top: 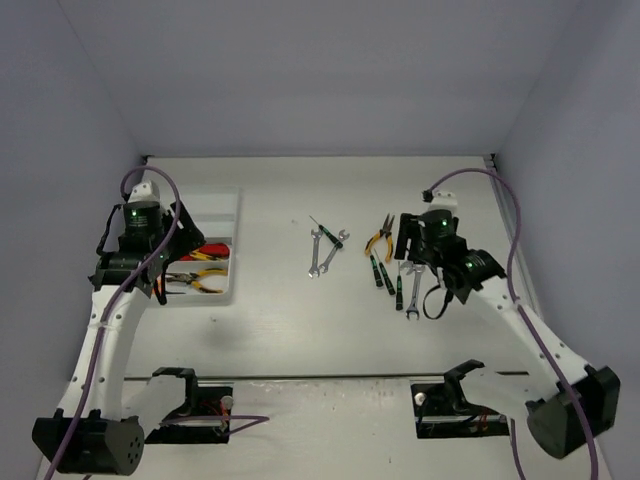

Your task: Sort the tools into containers

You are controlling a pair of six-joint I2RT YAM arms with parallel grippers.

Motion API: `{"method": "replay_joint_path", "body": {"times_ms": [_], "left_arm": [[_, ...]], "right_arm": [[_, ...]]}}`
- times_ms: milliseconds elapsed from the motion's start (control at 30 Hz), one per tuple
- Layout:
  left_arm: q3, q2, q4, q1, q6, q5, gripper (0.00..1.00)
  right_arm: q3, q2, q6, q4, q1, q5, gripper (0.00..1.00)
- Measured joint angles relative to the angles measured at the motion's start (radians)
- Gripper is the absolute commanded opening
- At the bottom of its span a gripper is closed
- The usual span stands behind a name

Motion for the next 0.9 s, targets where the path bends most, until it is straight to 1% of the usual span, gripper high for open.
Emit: {"method": "replay_joint_path", "body": {"times_ms": [100, 200, 300, 433, 567, 833, 900], "left_arm": [[-0.020, -0.048, -0.016, 0.000, 0.089, 0.054, 0.74], [-0.062, -0.088, -0.026, 0.000, 0.153, 0.103, 0.74], [-0.110, -0.111, -0.019, 0.000, 0.187, 0.155, 0.74], [-0.179, -0.136, -0.009, 0.000, 0.207, 0.232, 0.74], [-0.188, -0.139, -0.005, 0.000, 0.217, 0.269, 0.74], [-0.188, -0.149, 0.001, 0.000, 0.232, 0.302, 0.74], [-0.188, -0.150, 0.003, 0.000, 0.233, 0.305, 0.74]], "right_arm": [[0.055, 0.157, -0.006, 0.045, -0.002, -0.005, 0.53], [0.085, 0.278, -0.022, 0.085, -0.019, -0.022, 0.51], [0.114, 0.396, -0.040, 0.127, -0.060, -0.065, 0.50], [0.135, 0.531, -0.060, 0.187, -0.119, -0.128, 0.45], [0.140, 0.620, -0.076, 0.217, -0.144, -0.166, 0.41], [0.199, 0.759, -0.096, 0.269, -0.144, -0.195, 0.39], [0.210, 0.784, -0.096, 0.280, -0.144, -0.195, 0.37]]}}
